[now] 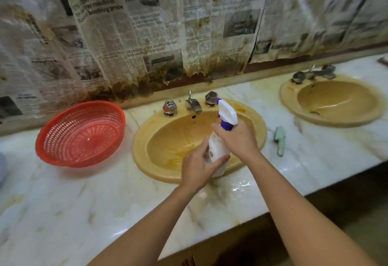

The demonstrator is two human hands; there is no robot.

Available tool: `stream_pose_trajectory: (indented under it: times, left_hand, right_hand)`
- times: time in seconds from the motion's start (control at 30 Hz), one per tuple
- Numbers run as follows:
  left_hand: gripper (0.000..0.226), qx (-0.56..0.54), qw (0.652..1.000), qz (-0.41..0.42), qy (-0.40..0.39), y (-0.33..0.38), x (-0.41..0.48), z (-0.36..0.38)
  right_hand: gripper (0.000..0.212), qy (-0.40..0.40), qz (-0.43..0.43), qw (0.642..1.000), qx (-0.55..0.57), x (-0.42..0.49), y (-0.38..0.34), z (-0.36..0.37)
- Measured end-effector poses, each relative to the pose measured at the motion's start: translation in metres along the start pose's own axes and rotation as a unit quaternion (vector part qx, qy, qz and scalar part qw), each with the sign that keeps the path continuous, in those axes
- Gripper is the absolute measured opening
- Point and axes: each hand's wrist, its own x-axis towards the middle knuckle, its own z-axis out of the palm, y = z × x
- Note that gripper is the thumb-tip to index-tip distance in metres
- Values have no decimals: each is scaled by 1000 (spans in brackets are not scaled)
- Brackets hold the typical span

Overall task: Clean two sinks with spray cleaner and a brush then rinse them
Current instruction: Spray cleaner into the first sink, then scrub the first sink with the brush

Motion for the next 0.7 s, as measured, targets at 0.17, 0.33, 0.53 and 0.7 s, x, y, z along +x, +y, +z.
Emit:
stream_pose_trajectory:
  times: [0.17, 0.33, 0.53, 0.7]
  left_hand:
    - [84, -21, 994, 26, -106, 54, 34, 83]
    - [80, -47, 990, 37, -127, 111, 56, 156]
    - [65, -22, 989, 37, -138, 148, 79, 205]
    - [51, 67, 989, -29, -129, 133, 85, 243]
  right_hand:
    - [17, 119, 18, 993, 0, 19, 39, -86]
    - [17, 189, 37, 981, 15, 42, 68, -167]
    - [22, 218, 25, 975, 26, 82, 88, -239]
    - [27, 231, 14, 973, 23, 117, 113, -277]
